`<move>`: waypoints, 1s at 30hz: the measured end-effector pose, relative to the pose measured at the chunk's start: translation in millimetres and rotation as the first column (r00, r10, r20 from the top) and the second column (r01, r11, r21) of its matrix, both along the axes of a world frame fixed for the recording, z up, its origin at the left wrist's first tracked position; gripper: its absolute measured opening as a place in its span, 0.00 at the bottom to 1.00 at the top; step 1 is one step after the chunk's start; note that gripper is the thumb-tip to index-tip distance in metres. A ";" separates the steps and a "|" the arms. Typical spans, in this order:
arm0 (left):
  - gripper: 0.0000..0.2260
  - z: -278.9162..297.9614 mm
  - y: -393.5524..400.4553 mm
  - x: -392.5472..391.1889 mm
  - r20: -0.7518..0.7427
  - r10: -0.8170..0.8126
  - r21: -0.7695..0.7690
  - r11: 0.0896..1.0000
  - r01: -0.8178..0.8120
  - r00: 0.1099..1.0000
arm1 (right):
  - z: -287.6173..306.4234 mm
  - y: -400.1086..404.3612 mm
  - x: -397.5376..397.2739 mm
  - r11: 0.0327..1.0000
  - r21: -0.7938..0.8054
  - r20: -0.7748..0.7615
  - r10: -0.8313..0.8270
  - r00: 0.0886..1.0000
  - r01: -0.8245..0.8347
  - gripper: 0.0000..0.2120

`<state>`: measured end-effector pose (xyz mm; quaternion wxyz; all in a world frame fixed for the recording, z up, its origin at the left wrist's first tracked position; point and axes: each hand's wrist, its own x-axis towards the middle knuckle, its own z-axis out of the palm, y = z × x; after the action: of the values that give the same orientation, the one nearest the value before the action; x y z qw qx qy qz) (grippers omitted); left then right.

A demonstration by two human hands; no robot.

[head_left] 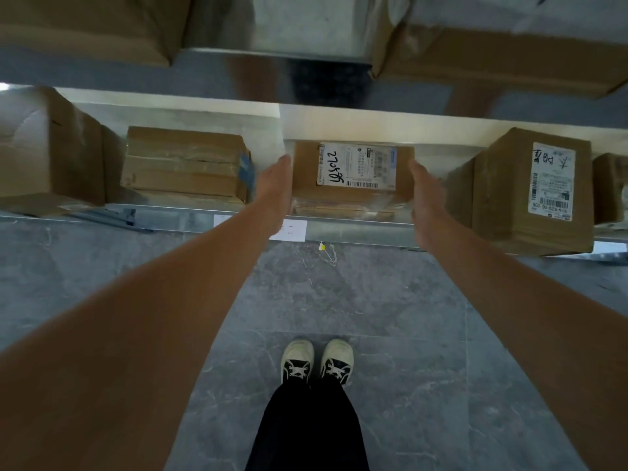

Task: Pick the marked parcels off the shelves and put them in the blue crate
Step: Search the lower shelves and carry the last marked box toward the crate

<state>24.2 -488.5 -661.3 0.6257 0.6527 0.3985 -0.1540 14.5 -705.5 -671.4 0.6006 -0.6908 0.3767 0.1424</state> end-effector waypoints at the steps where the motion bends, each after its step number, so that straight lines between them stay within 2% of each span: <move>1: 0.09 6.7 4.8 -4.0 0.055 0.001 0.082 0.997 -0.005 0.998 | 4.2 2.4 -6.6 0.995 -0.101 0.018 0.012 1.000 -0.010 0.33; 3: 0.13 17.3 26.1 -15.5 0.186 0.012 0.226 0.973 -0.055 0.982 | 19.2 11.0 -25.8 0.965 -0.264 0.061 0.008 0.998 0.008 0.35; 5: 0.15 23.8 64.7 -27.9 0.238 0.050 0.331 0.935 -0.129 0.970 | 33.7 27.1 -52.7 0.933 -0.360 0.150 0.030 0.988 0.026 0.25; 6: 0.15 28.2 86.8 -33.1 0.245 0.046 0.370 0.919 -0.137 0.969 | 40.9 40.6 -64.9 0.925 -0.380 0.185 0.078 0.980 -0.001 0.20; 8: 0.14 34.6 131.8 -41.4 0.224 0.011 0.460 0.880 -0.116 0.974 | 49.3 72.0 -80.7 0.925 -0.367 0.209 0.189 0.959 -0.102 0.16; 10: 0.12 42.7 174.0 -41.8 0.189 -0.010 0.536 0.839 -0.094 0.982 | 48.1 104.9 -84.5 0.904 -0.358 0.196 0.319 0.927 -0.235 0.16; 13: 0.11 48.3 221.6 -31.6 0.114 -0.062 0.554 0.833 -0.012 0.991 | 39.8 159.7 -71.6 0.860 -0.343 0.131 0.442 0.887 -0.378 0.17; 16: 0.10 47.4 240.1 -24.5 0.050 -0.121 0.508 0.858 0.079 0.991 | 35.3 209.5 -57.5 0.855 -0.300 0.075 0.463 0.883 -0.422 0.19; 18: 0.11 39.4 248.8 -24.4 0.048 -0.138 0.404 0.909 0.107 0.989 | 31.2 233.6 -48.4 0.882 -0.273 0.066 0.415 0.907 -0.384 0.17; 21: 0.20 28.7 260.3 -24.6 0.026 -0.141 0.333 0.935 0.124 0.990 | 20.1 257.8 -34.1 0.887 -0.294 0.058 0.388 0.920 -0.355 0.15; 25: 0.21 18.3 268.0 -26.3 -0.005 -0.140 0.237 0.962 0.137 0.990 | -1.6 275.7 -21.6 0.877 -0.268 0.014 0.417 0.909 -0.398 0.25; 30: 0.21 -12.0 285.8 -23.4 -0.094 -0.073 0.144 0.986 0.086 0.993 | -23.0 292.3 -12.2 0.926 -0.191 -0.015 0.330 0.944 -0.327 0.33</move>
<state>0.7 -202.6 -673.3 0.5508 0.7051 0.4098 -0.1775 2.2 -413.1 -694.4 0.5023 -0.7997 0.2625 0.1980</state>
